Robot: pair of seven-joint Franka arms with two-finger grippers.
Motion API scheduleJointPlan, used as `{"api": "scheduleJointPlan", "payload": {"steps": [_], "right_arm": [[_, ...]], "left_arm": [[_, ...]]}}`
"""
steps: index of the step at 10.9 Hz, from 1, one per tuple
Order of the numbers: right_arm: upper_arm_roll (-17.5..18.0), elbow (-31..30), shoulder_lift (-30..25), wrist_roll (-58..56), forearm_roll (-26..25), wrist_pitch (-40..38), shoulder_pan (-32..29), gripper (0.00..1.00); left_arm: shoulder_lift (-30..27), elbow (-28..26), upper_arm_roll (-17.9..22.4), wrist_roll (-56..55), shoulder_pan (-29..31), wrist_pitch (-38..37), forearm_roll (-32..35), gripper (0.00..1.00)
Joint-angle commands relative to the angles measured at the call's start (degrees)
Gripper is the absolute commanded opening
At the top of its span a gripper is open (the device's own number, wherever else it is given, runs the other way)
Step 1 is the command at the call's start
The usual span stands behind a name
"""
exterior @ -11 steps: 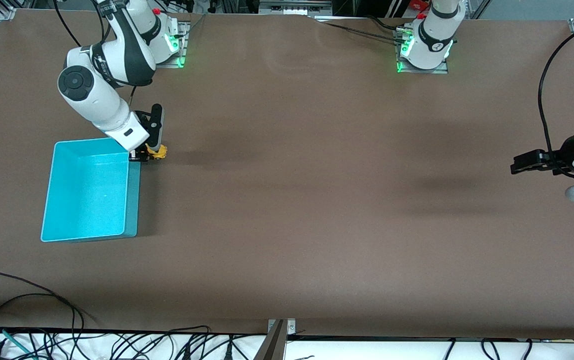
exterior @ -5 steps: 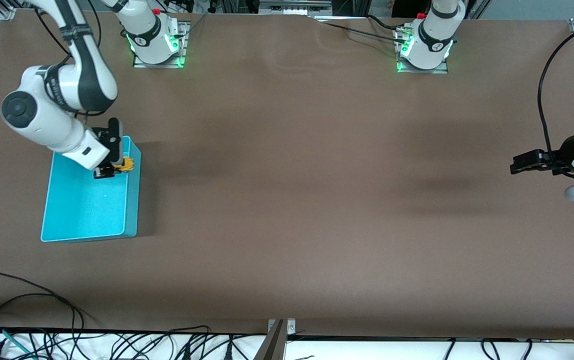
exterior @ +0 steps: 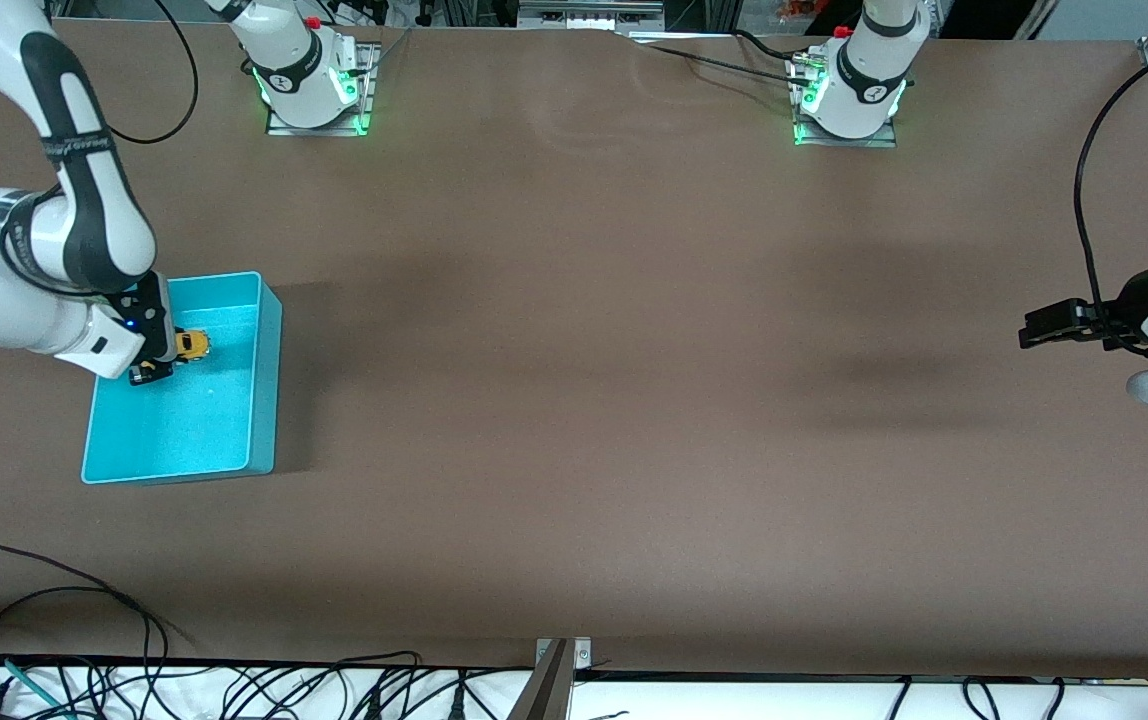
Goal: Wind up and store yellow beetle car
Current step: 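Carry the car over the turquoise bin and lower it inside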
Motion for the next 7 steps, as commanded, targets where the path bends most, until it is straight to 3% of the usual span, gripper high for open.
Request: {"api": "scheduleJointPlan", "payload": {"steps": [1, 6, 7], "right_arm": [[0.7, 2.9, 7.5, -2.3, 3.1, -2.8, -2.5, 0.05], [0.7, 4.0, 14.8, -7.5, 7.7, -3.7, -4.5, 0.05], [0.7, 6.6, 17.1, -8.7, 7.7, -3.7, -4.6, 0.12]], "left_arm": [[-0.3, 0.6, 0.2, 0.9, 0.0, -0.1, -1.0, 1.0], [-0.3, 0.6, 0.2, 0.8, -0.1, -0.2, -0.9, 1.0], [-0.4, 0.6, 0.2, 0.8, 0.0, -0.2, -0.9, 1.0]]}}
